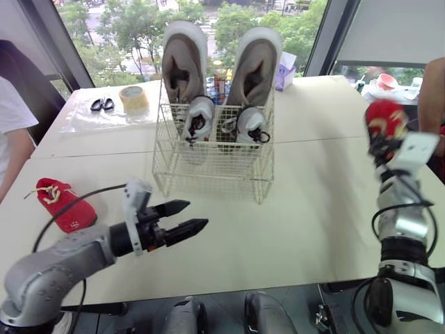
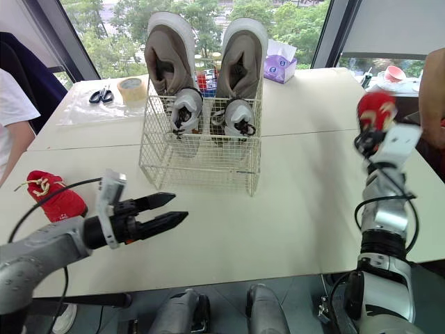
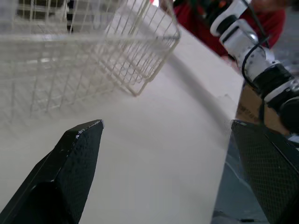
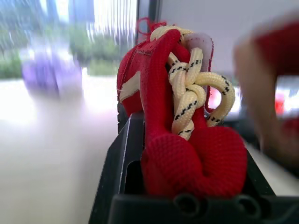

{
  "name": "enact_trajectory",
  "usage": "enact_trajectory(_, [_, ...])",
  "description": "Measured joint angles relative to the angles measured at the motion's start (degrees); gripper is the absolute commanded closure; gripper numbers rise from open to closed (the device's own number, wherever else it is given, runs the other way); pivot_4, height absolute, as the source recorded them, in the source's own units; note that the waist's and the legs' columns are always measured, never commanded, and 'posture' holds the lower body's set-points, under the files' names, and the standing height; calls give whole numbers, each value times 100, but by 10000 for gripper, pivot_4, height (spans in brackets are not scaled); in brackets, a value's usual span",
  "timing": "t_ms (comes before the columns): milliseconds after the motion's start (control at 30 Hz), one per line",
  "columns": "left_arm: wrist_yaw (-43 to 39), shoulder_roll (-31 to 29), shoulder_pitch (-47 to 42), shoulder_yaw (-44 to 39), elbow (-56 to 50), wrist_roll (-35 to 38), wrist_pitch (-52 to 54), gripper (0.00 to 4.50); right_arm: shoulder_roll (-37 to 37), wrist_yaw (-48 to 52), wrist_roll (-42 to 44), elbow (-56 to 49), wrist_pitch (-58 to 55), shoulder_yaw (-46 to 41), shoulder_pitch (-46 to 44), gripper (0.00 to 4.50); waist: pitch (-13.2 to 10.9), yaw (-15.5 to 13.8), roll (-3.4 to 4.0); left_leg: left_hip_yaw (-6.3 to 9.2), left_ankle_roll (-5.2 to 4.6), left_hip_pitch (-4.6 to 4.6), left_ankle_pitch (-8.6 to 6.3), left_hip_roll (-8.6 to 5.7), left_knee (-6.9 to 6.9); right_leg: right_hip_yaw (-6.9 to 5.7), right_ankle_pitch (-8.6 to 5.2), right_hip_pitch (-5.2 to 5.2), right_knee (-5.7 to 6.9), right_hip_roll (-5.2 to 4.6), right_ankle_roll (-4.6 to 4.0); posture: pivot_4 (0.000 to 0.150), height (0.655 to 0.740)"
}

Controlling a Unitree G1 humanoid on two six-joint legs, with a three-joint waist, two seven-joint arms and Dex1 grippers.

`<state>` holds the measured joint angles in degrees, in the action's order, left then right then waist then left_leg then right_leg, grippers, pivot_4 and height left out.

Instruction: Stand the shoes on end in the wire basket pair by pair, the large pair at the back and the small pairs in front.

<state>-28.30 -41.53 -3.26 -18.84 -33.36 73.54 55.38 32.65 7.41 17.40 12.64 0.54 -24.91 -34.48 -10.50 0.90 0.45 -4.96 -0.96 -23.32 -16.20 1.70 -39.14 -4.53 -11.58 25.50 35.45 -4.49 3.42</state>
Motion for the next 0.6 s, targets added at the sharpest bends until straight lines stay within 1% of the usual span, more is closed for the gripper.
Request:
enact_trajectory(33, [59, -108, -126, -151, 187, 275, 27, 0, 199, 174, 281, -613, -277, 7, -226, 32983, 0, -10, 0, 5, 1, 2, 1, 3, 1, -5, -1, -2, 4, 4, -1, 1500, 7400])
enact_trajectory(100, [126, -206, -343, -320, 479, 630, 37, 0, 531, 606, 794, -1354, -679, 60, -577, 32983, 1, -18, -5, 9, 2, 5, 0, 7, 2, -12, -2, -7, 3, 8, -3, 1500, 7400])
enact_trajectory(167, [150, -314, -676, -487, 876, 981, 35, 0, 1008, 1426, 1769, -1965, -1536, 211, -918, 32983, 0, -32, -16, 11, 2, 4, 0, 7, 1, -15, 2, -9, 1, 7, -11, 1500, 7400])
enact_trajectory(200, [172, -357, -805, -560, 982, 1071, 19, 0, 1146, 1707, 2076, -2212, -1806, 299, -1013, 32983, 4, -31, -26, 12, 1, 4, 0, 8, 2, -17, 1, -12, -6, 7, -13, 1500, 7400])
enact_trajectory(233, [227, -373, -966, -601, 1108, 1176, 2, 0, 1260, 2014, 2592, -2468, -2237, 345, -1095, 32983, 6, -32, -33, 13, 1, 4, 0, 6, 2, -19, -2, -16, -11, 4, -18, 1500, 7400])
enact_trajectory(333, [367, -456, -1324, -756, 1422, 1474, -68, 0, 1558, 2585, 3628, -2912, -3218, 556, -1123, 32983, -1, -36, -46, 9, -1, -4, -1, -1, -1, -17, -5, -15, -22, -7, -28, 1500, 7400])
enact_trajectory(400, [435, -540, -1515, -928, 1615, 1659, -104, 0, 1706, 2902, 4092, -3134, -3735, 758, -1131, 32983, -3, -34, -50, 5, -4, -5, -3, -3, -1, -16, -5, -14, -27, -12, -28, 1500, 7400])
enact_trajectory(467, [461, -635, -1640, -1081, 1797, 1830, -118, 0, 1928, 3338, 4064, -3350, -3938, 1163, -1136, 32983, -4, -33, -51, 4, -5, -5, -4, -3, 0, -17, -6, -13, -27, -13, -28, 1500, 7400])
enact_trajectory(533, [441, -720, -1699, -1190, 1905, 1919, -120, 0, 2019, 3768, 3703, -3496, -3875, 1670, -1135, 32983, -6, -31, -54, 4, -5, -6, -4, -3, 0, -17, -7, -12, -27, -12, -29, 1500, 7400])
enact_trajectory(600, [345, -743, -1693, -1193, 1909, 1963, -96, 0, 2015, 4052, 3158, -3428, -3583, 2042, -1134, 32983, -6, -30, -55, 2, -4, -6, -3, -4, -1, -16, -7, -12, -27, -12, -30, 1500, 7400])
